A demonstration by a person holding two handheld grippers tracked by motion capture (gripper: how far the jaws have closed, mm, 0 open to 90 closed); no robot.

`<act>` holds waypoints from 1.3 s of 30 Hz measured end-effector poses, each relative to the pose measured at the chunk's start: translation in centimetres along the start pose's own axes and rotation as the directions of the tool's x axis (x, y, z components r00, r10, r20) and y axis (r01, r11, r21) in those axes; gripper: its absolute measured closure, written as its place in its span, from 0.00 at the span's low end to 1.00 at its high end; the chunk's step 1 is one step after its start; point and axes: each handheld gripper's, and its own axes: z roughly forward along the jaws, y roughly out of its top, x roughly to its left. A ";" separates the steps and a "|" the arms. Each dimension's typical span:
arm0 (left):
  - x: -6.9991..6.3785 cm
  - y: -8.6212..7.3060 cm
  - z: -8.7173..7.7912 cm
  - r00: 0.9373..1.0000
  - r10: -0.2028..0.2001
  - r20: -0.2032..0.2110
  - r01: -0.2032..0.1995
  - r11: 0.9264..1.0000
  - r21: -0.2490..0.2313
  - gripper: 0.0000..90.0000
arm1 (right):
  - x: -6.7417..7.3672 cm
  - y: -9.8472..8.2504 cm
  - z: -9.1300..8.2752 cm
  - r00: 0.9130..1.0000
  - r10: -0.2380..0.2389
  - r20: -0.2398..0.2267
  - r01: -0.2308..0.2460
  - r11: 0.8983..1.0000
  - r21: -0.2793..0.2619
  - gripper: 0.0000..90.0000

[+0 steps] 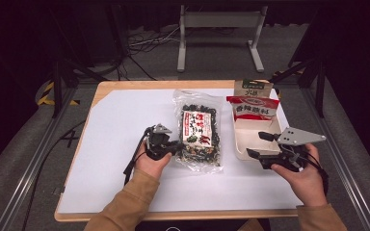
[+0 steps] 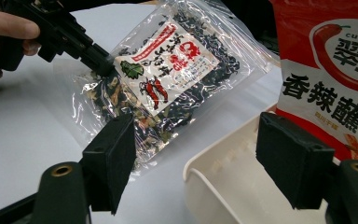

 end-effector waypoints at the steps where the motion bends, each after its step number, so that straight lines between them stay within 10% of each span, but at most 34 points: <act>1: -0.1 0.0 -0.6 1.000 0.005 -0.002 -0.005 1.000 -0.008 0.88 | 0.0 0.0 0.1 1.000 -0.001 -0.002 0.001 1.000 0.000 0.33; 24: -1.1 -0.3 -7.9 0.999 0.049 0.000 -0.049 0.989 -0.139 0.91 | 1.1 0.3 3.6 0.993 0.054 -0.104 -0.054 0.999 0.006 0.43; 39: -1.9 -1.1 -10.6 0.995 0.093 0.036 -0.084 0.977 -0.198 0.91 | 2.6 0.8 7.2 0.957 0.178 -0.230 -0.176 0.984 0.030 0.41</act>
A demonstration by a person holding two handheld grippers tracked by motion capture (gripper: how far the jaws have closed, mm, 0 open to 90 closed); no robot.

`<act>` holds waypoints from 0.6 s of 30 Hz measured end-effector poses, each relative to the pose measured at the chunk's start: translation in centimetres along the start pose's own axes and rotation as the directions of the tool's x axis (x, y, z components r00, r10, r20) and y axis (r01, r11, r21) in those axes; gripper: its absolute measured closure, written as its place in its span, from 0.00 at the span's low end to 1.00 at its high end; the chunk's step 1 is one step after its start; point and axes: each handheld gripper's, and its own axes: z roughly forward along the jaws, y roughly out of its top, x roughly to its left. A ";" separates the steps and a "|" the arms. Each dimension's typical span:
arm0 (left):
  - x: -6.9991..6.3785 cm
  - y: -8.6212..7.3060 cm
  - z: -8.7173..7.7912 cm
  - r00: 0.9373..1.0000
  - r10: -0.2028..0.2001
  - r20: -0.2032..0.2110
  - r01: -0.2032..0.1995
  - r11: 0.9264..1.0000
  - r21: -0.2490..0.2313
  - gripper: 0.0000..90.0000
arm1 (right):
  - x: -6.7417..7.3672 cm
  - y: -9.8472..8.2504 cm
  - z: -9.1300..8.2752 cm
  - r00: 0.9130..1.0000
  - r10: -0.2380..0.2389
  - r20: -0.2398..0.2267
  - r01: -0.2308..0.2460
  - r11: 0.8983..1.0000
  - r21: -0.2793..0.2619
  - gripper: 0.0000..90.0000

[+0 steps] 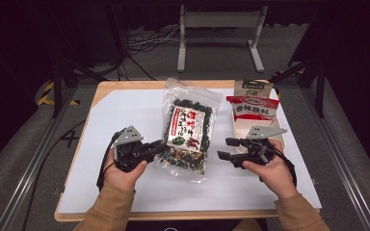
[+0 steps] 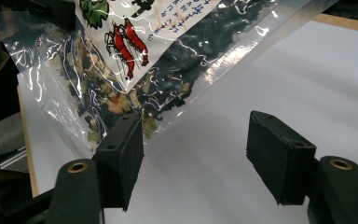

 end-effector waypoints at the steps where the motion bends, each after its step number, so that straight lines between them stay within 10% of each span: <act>1: 0.0 0.0 0.0 1.000 0.004 -0.002 -0.004 1.000 -0.002 0.91 | 0.0 0.0 0.3 1.000 0.009 -0.009 -0.009 1.000 0.000 0.41; 18: -0.5 -0.4 0.2 0.997 0.032 0.066 -0.030 0.999 -0.023 0.90 | -0.5 -0.2 3.0 0.989 0.109 -0.099 -0.111 0.994 -0.022 0.39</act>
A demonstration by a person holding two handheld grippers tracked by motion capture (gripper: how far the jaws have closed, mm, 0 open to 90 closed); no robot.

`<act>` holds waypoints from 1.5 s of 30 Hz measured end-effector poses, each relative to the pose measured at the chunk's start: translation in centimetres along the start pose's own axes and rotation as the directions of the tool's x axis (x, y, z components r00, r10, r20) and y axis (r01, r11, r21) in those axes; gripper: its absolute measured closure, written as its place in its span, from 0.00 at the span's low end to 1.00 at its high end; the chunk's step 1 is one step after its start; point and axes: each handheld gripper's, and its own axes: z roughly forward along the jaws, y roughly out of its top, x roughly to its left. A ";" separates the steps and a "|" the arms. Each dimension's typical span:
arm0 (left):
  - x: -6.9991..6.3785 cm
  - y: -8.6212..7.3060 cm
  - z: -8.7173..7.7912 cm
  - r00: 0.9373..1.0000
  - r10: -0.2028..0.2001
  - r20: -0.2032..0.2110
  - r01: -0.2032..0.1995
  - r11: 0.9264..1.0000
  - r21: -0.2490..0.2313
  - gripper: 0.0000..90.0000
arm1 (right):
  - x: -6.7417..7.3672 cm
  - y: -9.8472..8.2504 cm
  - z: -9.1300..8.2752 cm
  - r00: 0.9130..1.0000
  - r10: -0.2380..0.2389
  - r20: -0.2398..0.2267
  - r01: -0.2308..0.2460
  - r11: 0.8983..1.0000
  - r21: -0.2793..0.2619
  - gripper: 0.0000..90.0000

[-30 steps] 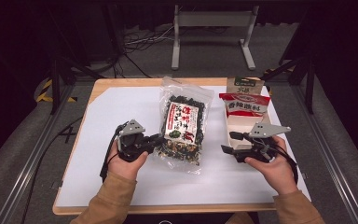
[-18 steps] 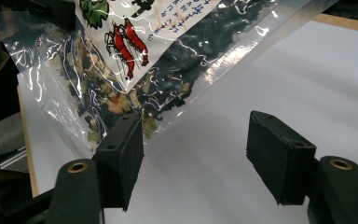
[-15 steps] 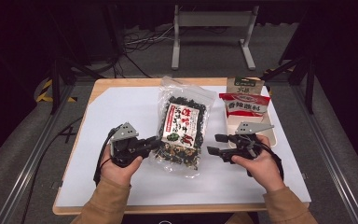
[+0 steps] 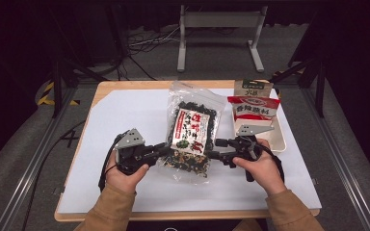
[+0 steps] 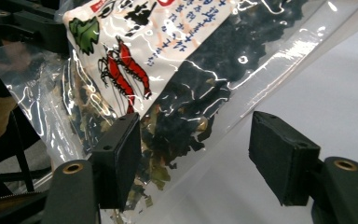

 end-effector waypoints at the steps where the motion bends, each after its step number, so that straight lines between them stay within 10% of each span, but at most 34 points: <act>1: 0.0 0.0 0.0 1.000 0.000 0.004 0.000 1.000 -0.002 0.90 | -0.1 -0.1 0.2 1.000 0.007 -0.005 -0.007 1.000 -0.001 0.39; 10: 0.0 -0.2 -0.1 1.000 -0.008 0.001 0.008 1.000 0.001 0.90 | -0.4 0.2 1.0 0.997 0.047 -0.054 -0.047 0.999 -0.016 0.39; 18: 0.6 -0.4 -0.7 1.000 -0.009 -0.028 0.009 1.000 -0.007 0.89 | 0.0 1.5 1.0 0.998 0.001 -0.068 -0.002 1.000 -0.006 0.63; 45: 0.6 -0.6 -0.6 0.998 0.029 -0.060 -0.032 0.998 -0.052 0.80 | 2.4 4.2 -1.8 0.995 -0.095 0.027 0.097 0.992 -0.075 0.98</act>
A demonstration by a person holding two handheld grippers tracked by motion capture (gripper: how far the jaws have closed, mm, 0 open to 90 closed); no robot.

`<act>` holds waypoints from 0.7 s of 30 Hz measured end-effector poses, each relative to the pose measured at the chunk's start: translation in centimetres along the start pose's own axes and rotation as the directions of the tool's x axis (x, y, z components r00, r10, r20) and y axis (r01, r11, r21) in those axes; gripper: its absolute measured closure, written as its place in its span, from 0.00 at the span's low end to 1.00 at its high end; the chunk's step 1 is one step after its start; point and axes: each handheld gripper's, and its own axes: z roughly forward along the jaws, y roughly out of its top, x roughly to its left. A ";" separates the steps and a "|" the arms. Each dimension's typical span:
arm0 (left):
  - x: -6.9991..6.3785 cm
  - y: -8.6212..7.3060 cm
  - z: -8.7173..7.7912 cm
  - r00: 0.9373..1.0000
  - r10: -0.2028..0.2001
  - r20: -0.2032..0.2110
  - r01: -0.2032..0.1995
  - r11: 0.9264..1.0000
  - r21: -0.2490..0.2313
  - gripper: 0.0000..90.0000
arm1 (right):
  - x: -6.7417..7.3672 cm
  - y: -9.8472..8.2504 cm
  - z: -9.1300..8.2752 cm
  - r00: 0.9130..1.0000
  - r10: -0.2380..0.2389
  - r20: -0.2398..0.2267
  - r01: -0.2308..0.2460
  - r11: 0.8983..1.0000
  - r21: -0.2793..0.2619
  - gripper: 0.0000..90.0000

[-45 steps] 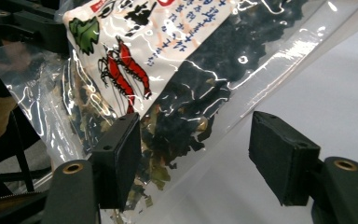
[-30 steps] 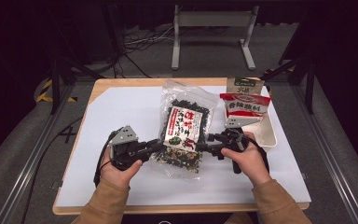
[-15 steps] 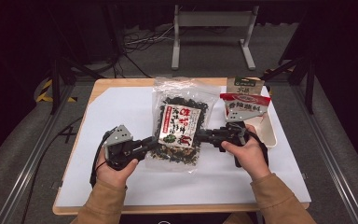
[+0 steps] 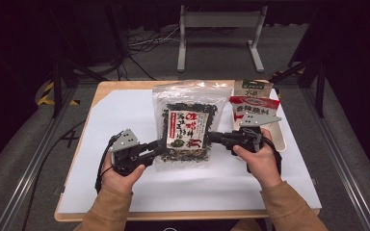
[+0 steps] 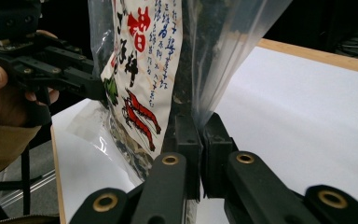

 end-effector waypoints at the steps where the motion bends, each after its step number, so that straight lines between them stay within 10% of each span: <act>1: 0.0 0.0 0.0 1.000 0.000 0.000 0.000 1.000 0.000 0.79 | 0.2 0.1 -0.2 1.000 -0.002 0.012 0.002 1.000 -0.007 0.98; 21: 0.0 0.1 -0.1 1.000 0.009 0.009 -0.008 0.998 -0.065 0.57 | 1.8 1.0 -3.5 0.985 -0.076 0.152 0.086 0.995 -0.060 0.99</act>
